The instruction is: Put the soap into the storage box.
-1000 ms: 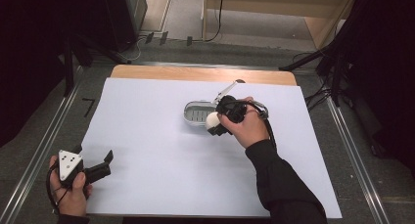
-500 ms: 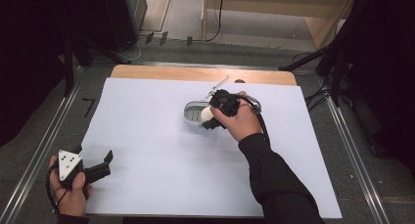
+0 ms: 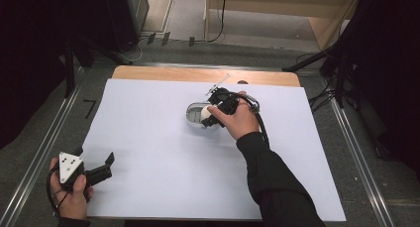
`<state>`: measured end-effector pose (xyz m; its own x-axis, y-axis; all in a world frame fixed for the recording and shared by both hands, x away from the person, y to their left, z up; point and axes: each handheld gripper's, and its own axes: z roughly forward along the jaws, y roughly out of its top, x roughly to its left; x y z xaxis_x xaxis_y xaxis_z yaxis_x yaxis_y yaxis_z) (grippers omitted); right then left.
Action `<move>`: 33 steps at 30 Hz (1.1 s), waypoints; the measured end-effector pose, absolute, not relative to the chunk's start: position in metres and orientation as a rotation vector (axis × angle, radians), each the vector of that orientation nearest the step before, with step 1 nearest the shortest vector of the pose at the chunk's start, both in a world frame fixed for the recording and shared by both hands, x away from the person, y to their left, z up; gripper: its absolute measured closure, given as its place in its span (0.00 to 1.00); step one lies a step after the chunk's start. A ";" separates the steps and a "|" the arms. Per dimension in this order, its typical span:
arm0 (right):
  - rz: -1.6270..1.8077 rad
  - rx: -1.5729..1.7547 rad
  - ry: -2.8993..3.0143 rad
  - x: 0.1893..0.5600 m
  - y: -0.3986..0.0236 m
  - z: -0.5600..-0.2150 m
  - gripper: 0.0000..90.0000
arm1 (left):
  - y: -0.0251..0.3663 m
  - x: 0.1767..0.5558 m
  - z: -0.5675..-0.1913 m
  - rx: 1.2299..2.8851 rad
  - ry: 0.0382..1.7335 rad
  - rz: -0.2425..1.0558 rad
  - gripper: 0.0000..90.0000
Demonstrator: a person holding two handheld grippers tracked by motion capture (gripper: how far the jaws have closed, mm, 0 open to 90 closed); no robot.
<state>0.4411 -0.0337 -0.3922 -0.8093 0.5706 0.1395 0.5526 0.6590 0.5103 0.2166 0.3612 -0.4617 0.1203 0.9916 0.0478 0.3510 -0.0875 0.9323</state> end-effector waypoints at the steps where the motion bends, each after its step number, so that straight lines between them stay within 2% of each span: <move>1: 0.854 0.959 2.831 0.441 -0.034 -0.392 0.26 | 0.361 0.217 -0.462 1.575 1.350 0.982 0.00; 33: 0.867 1.335 2.669 0.447 -0.014 -0.401 0.26 | 0.362 0.216 -0.462 1.567 1.349 0.980 0.00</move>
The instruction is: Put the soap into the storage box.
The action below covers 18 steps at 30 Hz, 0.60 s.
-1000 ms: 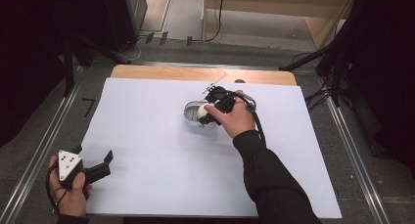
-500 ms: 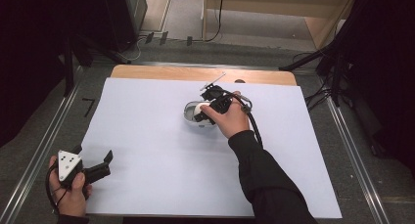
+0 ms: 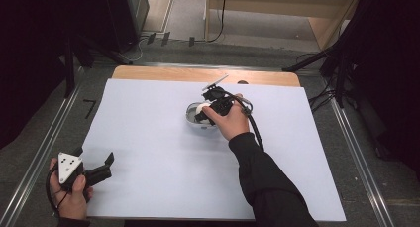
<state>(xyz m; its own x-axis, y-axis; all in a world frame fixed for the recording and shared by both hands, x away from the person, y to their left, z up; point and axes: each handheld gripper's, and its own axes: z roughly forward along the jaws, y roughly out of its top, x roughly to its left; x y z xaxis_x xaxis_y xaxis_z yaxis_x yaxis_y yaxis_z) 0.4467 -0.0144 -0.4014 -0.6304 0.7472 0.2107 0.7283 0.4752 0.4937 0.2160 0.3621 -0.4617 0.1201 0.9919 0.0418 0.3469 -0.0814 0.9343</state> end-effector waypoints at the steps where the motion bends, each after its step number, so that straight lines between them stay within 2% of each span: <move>1: 0.863 1.334 2.663 0.447 -0.014 -0.402 0.26 | 0.362 0.216 -0.462 1.566 1.349 0.979 0.00; 18: 0.829 1.376 2.657 0.450 -0.010 -0.411 0.26 | 0.362 0.216 -0.462 1.566 1.349 0.979 0.00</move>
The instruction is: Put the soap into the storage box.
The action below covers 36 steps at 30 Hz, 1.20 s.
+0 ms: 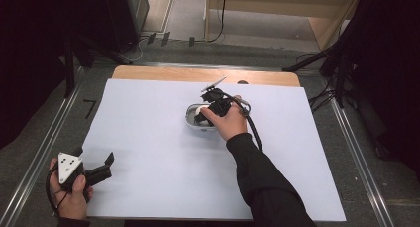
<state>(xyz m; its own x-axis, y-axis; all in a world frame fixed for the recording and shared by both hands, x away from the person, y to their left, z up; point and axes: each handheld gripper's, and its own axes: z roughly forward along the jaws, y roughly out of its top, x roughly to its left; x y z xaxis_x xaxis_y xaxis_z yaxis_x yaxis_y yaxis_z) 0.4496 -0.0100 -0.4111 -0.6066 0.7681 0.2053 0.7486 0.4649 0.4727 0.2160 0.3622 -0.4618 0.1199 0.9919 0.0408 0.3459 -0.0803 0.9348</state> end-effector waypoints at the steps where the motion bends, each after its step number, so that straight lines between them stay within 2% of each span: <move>1: 0.835 1.377 2.654 0.450 -0.010 -0.411 0.26 | 0.362 0.216 -0.462 1.565 1.349 0.979 0.00; 6: 0.875 1.380 2.636 0.447 -0.012 -0.403 0.24 | 0.362 0.216 -0.462 1.567 1.350 0.979 0.00; 13: 0.873 1.358 2.661 0.443 -0.017 -0.404 0.15 | 0.362 0.216 -0.462 1.565 1.349 0.981 0.00; 29: 0.951 1.347 2.580 0.423 -0.048 -0.400 0.13 | 0.361 0.216 -0.462 1.566 1.350 0.984 0.00; 33: 0.981 1.349 2.581 0.419 -0.059 -0.401 0.01 | 0.361 0.216 -0.462 1.566 1.352 0.985 0.00; 36: 0.996 1.334 2.573 0.415 -0.067 -0.401 0.00 | 0.361 0.216 -0.462 1.567 1.352 0.988 0.00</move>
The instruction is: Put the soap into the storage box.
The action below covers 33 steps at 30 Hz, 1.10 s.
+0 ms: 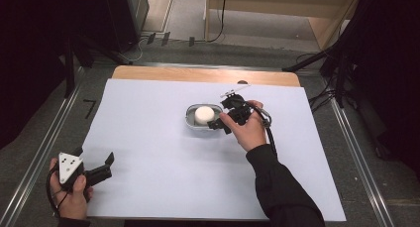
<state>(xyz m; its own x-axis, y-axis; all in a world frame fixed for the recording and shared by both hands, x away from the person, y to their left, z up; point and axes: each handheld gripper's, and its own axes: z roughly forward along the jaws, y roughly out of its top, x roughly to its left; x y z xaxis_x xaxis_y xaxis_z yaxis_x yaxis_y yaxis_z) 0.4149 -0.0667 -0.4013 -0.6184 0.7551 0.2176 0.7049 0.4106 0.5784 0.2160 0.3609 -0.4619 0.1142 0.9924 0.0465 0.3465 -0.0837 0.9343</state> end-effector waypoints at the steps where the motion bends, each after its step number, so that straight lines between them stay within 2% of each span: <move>1: 0.998 1.337 2.558 0.413 -0.070 -0.402 0.00 | 0.361 0.216 -0.462 1.568 1.352 0.988 0.00; 33: 0.989 1.281 2.432 0.365 -0.141 -0.443 0.00 | 0.360 0.216 -0.462 1.578 1.353 0.998 0.00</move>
